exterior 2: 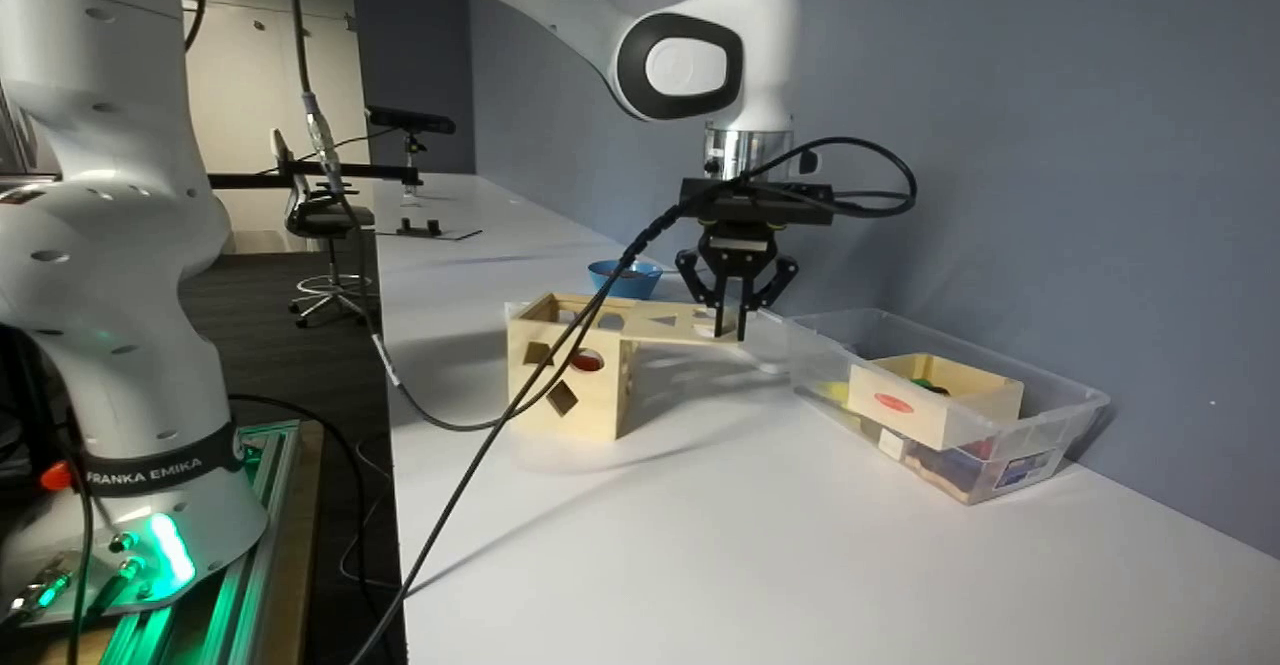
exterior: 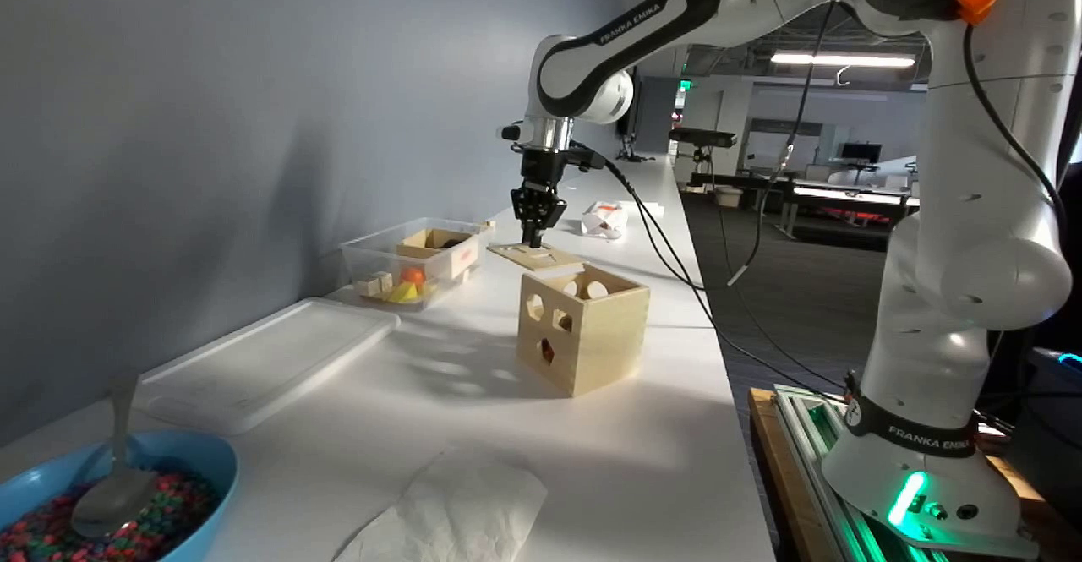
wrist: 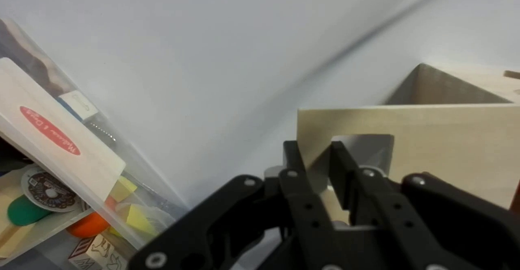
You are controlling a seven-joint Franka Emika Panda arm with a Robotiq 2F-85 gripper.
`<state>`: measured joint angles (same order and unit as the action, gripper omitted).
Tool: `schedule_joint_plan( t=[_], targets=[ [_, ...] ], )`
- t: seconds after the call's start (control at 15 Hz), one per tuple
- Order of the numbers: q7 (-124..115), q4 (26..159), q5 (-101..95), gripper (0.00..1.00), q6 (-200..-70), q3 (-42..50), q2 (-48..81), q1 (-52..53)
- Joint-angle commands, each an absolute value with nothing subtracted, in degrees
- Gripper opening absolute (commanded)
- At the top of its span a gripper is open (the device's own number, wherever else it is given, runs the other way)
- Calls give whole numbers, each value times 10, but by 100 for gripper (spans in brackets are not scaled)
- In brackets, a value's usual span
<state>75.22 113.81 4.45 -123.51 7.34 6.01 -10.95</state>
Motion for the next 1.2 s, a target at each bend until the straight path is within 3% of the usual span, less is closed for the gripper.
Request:
schedule_joint_plan(
  t=[0.0,1.13],
  targets=[
    [763,1127,56,6,-1217,74,66,-112],
    [720,1119,21,6,-1216,73,83,-105]
  ],
)
